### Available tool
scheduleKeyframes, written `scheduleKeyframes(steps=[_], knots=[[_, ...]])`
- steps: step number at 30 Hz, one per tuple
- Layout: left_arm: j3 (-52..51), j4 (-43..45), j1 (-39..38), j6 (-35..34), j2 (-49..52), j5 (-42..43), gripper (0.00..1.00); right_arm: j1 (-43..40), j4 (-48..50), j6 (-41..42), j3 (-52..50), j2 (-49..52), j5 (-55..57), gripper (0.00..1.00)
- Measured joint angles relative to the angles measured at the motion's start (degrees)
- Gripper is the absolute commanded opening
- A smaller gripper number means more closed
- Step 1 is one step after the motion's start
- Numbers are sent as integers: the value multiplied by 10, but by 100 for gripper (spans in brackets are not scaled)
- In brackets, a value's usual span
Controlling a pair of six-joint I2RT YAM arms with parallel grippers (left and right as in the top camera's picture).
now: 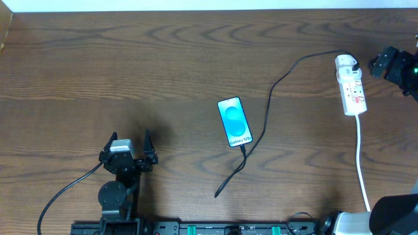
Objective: Plug charger to phone and switch on socket
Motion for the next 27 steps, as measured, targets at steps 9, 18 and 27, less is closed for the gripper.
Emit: scheduleKeyframes(steps=[9,18,27], knots=[[0,0,0,0,0,0,85,0,0,0,0,0,0,99],[0,0,0,0,0,0,85,0,0,0,0,0,10,99],[0,0,0,0,0,0,85,2,6,0,0,-1,18,99]])
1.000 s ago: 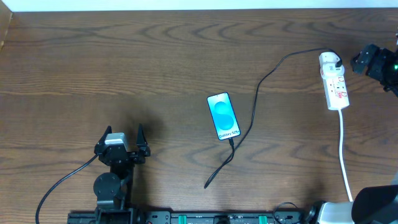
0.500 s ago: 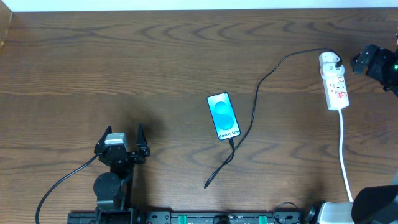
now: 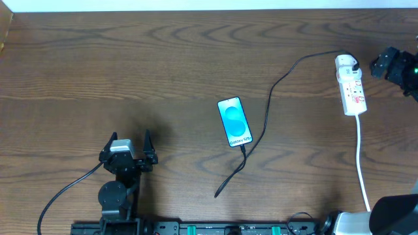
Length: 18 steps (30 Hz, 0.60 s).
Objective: Plug charger to phone and switch on socket
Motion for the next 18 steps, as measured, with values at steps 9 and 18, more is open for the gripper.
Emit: scheduleKeyframes(steps=[9,18], knots=[[0,0,0,0,0,0,85,58,143,0,-74,-76,3,99],[2,-2,0,0,0,-4,85,133,359,2,-261,-188,4,99]])
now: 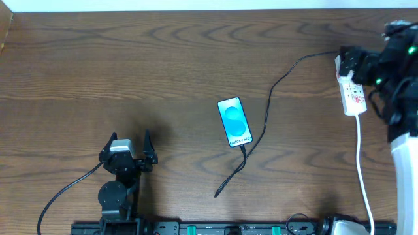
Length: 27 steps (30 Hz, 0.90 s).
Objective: Plug charger to phone and switch on socket
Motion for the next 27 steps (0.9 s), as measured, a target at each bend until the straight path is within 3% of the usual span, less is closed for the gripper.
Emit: scheduleKeyframes(steps=[17,27], knots=[[0,0,0,0,0,-4,85,51,350,0,-379,-213,2,99],[0,0,0,0,0,-4,85,51,477,0,-556,-344,2,99]])
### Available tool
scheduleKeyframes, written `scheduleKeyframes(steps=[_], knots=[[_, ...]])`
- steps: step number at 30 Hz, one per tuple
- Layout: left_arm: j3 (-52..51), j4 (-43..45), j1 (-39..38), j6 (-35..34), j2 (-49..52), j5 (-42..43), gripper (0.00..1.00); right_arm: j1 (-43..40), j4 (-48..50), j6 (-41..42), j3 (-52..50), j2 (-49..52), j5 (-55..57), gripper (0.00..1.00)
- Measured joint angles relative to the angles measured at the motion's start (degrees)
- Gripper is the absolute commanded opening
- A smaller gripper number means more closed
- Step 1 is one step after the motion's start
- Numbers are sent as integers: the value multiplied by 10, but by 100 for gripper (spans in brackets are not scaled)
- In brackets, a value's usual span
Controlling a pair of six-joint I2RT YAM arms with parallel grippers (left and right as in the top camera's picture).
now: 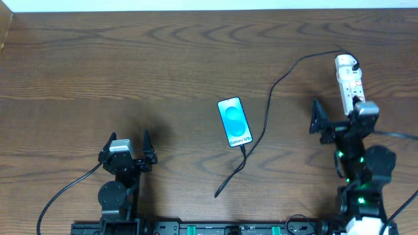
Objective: Plug charger to phone and switch on socket
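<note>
The phone [234,122] lies face up mid-table with its blue screen lit. A black charger cable [269,98] runs from a plug [353,63] in the white socket strip [347,79] at the far right down to the phone's near end, where a connector [243,149] meets it. A slack stretch trails off to the front. My right gripper [339,121] stands open just in front of the strip, covering its near end, with nothing held. At the front left my left gripper [127,145] rests open with nothing in it.
The right arm's base [362,196] fills the front right corner, and the strip's white lead is hidden under it. The left arm's black cable [62,196] loops over the front left. A rail [215,228] lines the table's front edge.
My right arm was reaching over the far end of the socket strip. It now stands drawn back toward the front, at the strip's near end. Phone, cable and left arm have not moved.
At first my right gripper hung at the far right edge, beside the strip's plug end, and it stayed there. Then it was over the strip's far end by the plug. Now it is drawn back in front of the strip. Phone and cable kept their places throughout.
</note>
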Motion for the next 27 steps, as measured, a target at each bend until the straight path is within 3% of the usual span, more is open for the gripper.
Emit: scheduleKeyframes(steps=[9,19,27], knots=[[0,0,0,0,0,0,85,0,35,0,-108,-89,0,99],[0,0,0,0,0,0,85,13,-50,0,-124,-184,30,99],[0,0,0,0,0,0,85,13,-179,0,-124,-297,59,99]])
